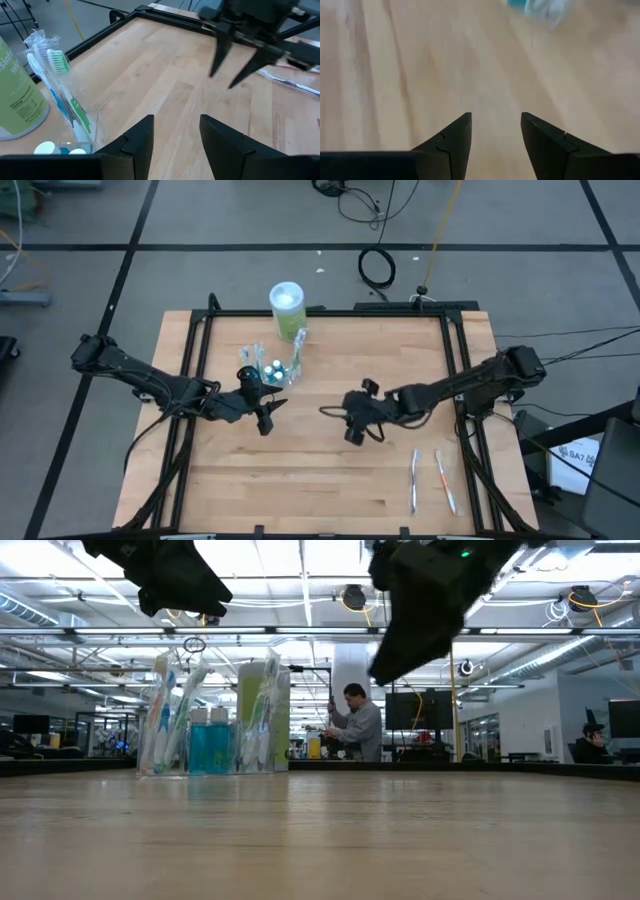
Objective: Pick & Place toothbrushing station
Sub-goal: Put the purple toothbrush into the transparent organizer
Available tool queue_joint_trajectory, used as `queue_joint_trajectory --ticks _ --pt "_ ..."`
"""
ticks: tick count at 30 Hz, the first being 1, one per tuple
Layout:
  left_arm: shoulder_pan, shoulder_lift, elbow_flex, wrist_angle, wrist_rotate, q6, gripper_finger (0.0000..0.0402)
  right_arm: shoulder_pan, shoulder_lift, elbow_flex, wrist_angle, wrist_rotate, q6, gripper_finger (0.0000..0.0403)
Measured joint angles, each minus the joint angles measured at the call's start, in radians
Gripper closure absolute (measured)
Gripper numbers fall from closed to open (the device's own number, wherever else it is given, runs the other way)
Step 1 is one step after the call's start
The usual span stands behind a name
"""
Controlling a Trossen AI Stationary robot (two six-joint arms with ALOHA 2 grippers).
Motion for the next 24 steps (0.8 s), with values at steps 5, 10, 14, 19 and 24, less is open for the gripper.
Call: queue_joint_trajectory --ticks 5,10,14,19,24 --pt "0.000 0.000 0.000 0.003 0.000 0.000 0.0236 0.087 -0.008 0.000 -0.089 -0.002 0.147 0.0236" --pt "0.002 0.000 0.000 0.009 -0.001 0.011 0.0236 0.155 -0.008 0.000 -0.129 -0.111 0.285 0.0236" --pt "0.015 0.000 0.000 0.010 -0.001 0.002 0.0236 0.204 -0.008 0.000 -0.132 -0.196 0.394 0.0236" --pt "0.048 0.000 0.000 0.019 -0.001 0.000 0.0236 0.274 -0.008 0.000 -0.159 -0.261 0.543 0.0236" --pt "0.104 0.000 0.000 0.082 -0.001 0.000 0.0236 0.350 -0.008 0.000 -0.244 -0.257 0.787 0.0236"
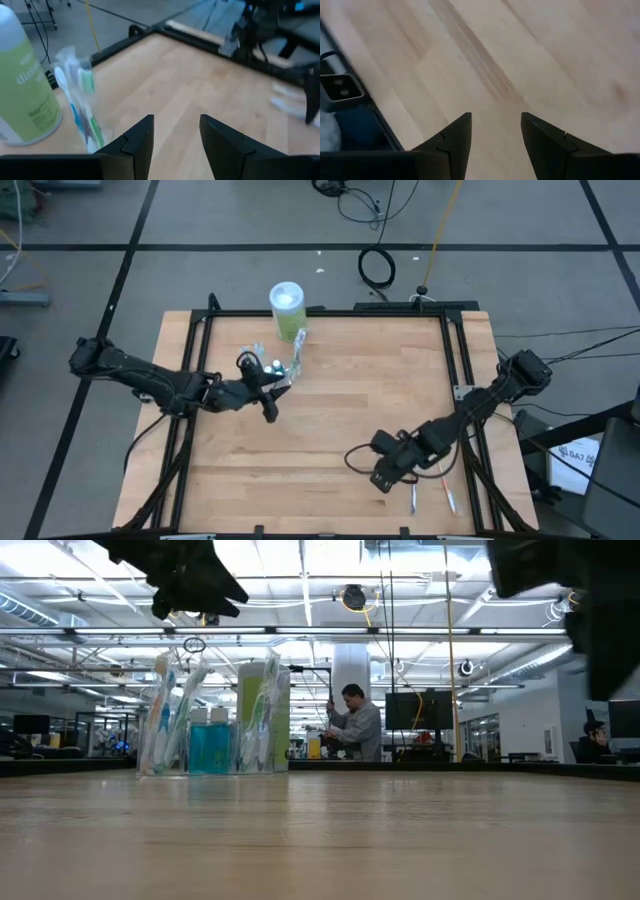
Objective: Pick & Place toothbrushing station
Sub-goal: Put the purple toothbrush into the transparent organizer
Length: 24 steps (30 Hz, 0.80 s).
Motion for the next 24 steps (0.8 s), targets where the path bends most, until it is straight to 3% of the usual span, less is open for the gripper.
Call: queue_joint_trajectory --ticks 12,24 --pt "0.112 0.000 0.000 0.211 0.000 0.081 0.0236 0.151 0.001 0.000 -0.196 -0.001 0.558 0.0236" --pt "0.182 0.000 0.000 0.363 0.000 0.217 0.0236 0.272 0.002 0.000 -0.226 0.001 0.856 0.0236"
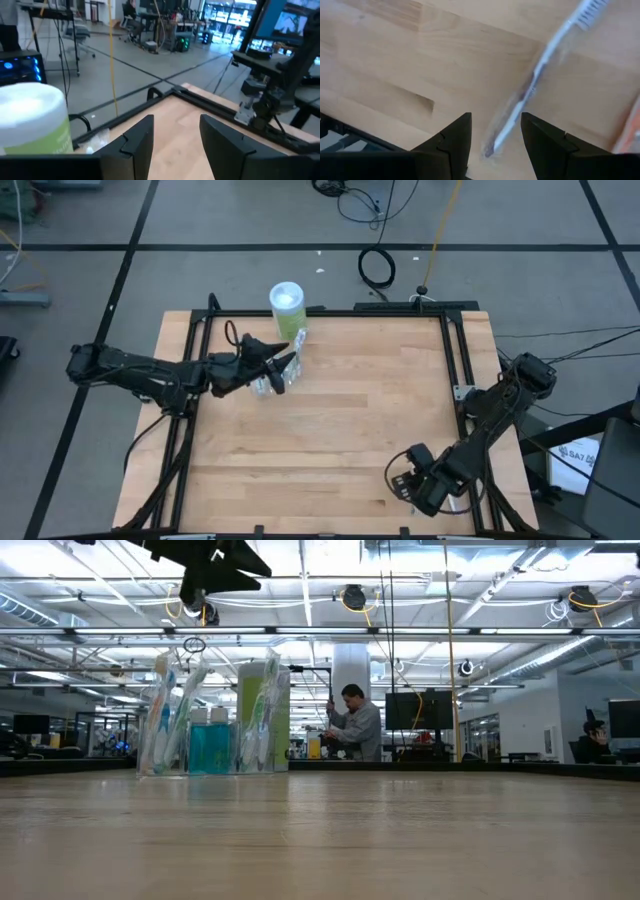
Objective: Pick & Place toothbrushing station
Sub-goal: Put the purple toothbrush into the transparent organizer
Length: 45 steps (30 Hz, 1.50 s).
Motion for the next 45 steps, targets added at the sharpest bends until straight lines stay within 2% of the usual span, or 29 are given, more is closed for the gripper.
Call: queue_joint_trajectory --ticks 5,9,19,25,36,45 --pt "0.027 0.000 0.000 0.030 0.001 0.003 0.0236 0.017 0.000 -0.007 -0.027 0.002 0.060 0.0236" --pt "0.045 0.000 0.000 0.044 0.000 0.002 0.0236 0.021 0.000 -0.058 0.024 -0.002 0.099 0.0236" --pt "0.059 0.000 0.000 0.043 0.001 0.002 0.0236 0.013 0.000 -0.230 0.266 -0.002 -0.014 0.0236" --pt "0.059 0.000 0.000 0.044 0.001 0.001 0.0236 0.002 -0.002 -0.253 0.280 0.005 -0.112 0.0240" --pt "0.059 0.004 0.000 0.037 0.002 -0.003 0.0236 -0.011 -0.003 -0.279 0.308 -0.008 -0.179 0.0323" --pt "0.058 0.004 0.000 -0.029 0.004 -0.076 0.0236 -0.011 -0.002 -0.281 0.311 -0.013 -0.193 0.0389"
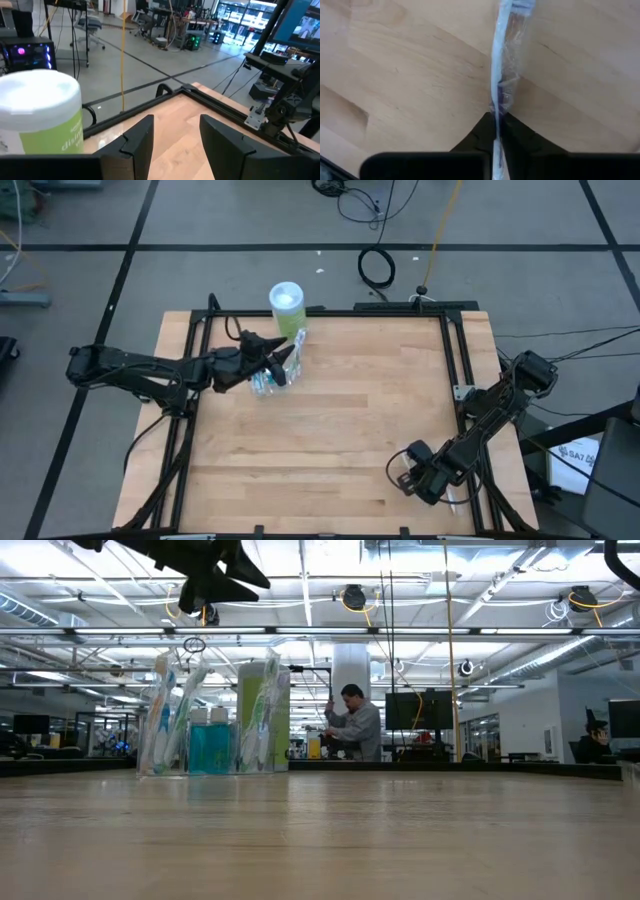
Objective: Pick & Place toothbrushing station
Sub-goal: Put the purple toothbrush into the transparent organizer
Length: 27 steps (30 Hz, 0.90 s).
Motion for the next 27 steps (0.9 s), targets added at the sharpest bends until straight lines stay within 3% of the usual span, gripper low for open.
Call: queue_joint_trajectory --ticks 4,11,21,27 --pt "-0.003 0.000 0.000 -0.020 0.004 -0.041 0.0236 -0.001 0.001 0.000 0.015 0.006 -0.052 0.0391" --pt "-0.003 0.000 0.000 -0.021 0.136 -0.049 0.0236 -0.035 -0.015 -0.003 0.105 0.036 -0.171 0.0373" --pt "-0.038 0.000 0.000 -0.045 0.184 -0.069 0.0236 -0.154 -0.026 -0.001 0.374 0.124 -0.707 0.0384" --pt "-0.076 0.000 0.000 -0.054 0.184 -0.070 0.0236 -0.245 -0.027 0.000 0.588 0.083 -1.078 0.0380"
